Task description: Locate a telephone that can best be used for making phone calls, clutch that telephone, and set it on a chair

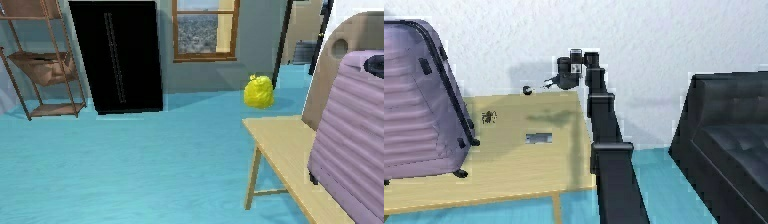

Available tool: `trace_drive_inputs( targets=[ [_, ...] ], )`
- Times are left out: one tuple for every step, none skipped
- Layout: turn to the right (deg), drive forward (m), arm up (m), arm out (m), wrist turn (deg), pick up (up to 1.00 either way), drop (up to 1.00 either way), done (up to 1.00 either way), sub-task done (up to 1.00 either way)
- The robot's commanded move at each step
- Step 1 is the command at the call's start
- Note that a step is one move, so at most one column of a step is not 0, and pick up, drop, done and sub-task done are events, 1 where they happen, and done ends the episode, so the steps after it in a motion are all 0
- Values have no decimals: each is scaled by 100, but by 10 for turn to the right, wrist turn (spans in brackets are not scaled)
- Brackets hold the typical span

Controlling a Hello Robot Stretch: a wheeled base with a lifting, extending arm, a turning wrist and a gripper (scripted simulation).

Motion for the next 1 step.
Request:
trace_drive_inputs(
  targets=[
    [0,0,-30,0,0,0,0,0,0]
  ],
)
